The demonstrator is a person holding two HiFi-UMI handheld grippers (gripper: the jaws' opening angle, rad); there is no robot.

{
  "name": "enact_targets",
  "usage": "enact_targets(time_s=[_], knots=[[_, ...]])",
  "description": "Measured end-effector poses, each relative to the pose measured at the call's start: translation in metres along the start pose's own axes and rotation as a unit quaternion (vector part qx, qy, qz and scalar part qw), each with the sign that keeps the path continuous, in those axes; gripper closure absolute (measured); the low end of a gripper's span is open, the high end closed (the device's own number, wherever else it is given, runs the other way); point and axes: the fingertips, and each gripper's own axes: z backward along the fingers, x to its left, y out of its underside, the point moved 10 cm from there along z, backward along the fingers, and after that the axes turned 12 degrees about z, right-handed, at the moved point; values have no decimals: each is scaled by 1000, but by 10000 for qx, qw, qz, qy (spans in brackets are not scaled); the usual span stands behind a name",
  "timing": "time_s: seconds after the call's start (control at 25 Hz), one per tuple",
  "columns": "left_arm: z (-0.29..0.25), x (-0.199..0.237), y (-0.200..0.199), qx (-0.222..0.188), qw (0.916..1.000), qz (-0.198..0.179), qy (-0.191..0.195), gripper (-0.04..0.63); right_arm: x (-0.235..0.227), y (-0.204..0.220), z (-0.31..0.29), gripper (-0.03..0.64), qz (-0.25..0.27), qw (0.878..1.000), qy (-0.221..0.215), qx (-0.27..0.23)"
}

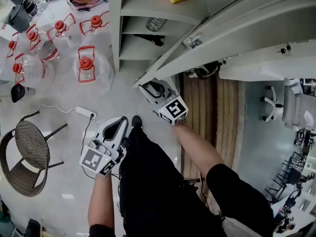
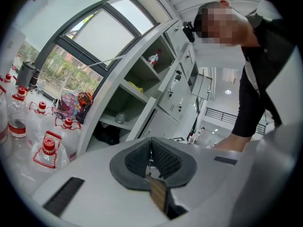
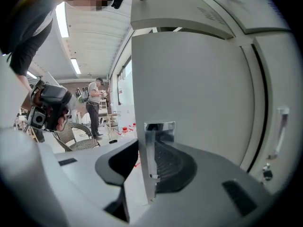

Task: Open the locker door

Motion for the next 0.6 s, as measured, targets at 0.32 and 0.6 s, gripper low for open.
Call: enact_targets(time_s=[0.32,0.6], knots=[[8,-21,37,227,9997,72,42,577,5,14,37,497,-83,9998,117,-127],[-16,-37,51,293,9995,59,-84,578,-4,26,56,495,-16,9991,-286,-316]])
